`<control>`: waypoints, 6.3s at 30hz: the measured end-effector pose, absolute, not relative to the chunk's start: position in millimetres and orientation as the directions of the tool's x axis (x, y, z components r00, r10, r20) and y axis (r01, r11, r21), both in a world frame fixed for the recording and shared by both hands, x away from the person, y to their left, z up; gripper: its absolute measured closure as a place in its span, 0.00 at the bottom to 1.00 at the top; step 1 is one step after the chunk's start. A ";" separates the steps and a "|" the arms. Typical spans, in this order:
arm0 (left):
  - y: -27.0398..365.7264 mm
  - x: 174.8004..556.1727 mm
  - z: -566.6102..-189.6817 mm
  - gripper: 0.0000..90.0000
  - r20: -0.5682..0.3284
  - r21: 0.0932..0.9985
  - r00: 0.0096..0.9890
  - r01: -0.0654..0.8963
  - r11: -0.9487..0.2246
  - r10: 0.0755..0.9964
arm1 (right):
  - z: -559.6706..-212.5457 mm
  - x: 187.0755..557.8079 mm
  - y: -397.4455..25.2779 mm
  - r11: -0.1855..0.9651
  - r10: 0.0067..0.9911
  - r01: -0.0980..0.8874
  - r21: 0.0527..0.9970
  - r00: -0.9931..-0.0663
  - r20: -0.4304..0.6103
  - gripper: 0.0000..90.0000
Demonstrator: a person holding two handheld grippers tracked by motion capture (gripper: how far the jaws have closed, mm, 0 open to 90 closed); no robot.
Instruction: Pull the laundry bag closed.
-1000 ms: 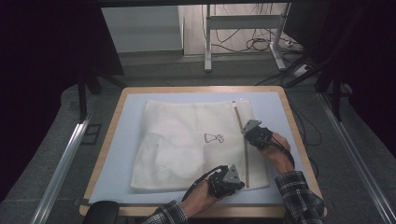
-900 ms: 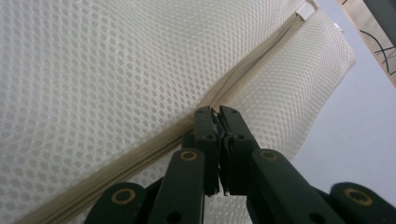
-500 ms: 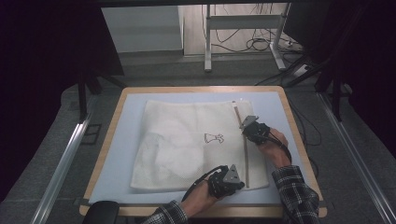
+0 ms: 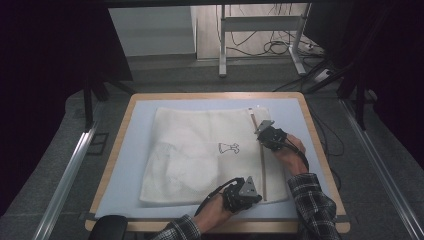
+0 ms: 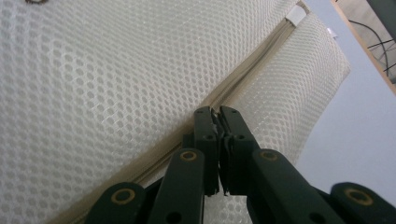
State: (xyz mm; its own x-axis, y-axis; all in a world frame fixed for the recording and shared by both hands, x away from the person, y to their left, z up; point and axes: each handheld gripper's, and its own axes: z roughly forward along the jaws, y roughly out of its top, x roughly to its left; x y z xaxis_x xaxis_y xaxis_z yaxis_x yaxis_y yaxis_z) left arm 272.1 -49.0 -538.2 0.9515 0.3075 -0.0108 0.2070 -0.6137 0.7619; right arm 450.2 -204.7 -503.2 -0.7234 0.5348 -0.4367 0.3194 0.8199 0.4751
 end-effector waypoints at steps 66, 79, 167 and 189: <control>-49.5 270.9 -538.2 1.00 0.000 0.762 0.951 0.200 -0.616 0.308 | -504.3 527.1 -181.6 0.823 0.553 0.345 0.451 -0.665 -0.502 0.95; -49.6 270.5 -538.2 1.00 0.003 0.762 0.952 0.197 -0.617 0.308 | -500.3 539.9 -179.3 0.839 0.533 0.331 0.432 -0.661 -0.528 0.95; -35.8 272.0 -522.6 0.63 -0.035 0.775 0.942 0.237 -0.586 0.335 | -487.6 545.3 -191.3 0.606 0.727 0.482 0.633 -0.658 -0.195 0.65; -28.8 268.2 -526.0 0.21 -0.050 0.758 0.942 0.252 -0.601 0.331 | -486.7 524.0 -204.0 0.532 0.757 0.515 0.672 -0.645 -0.104 0.31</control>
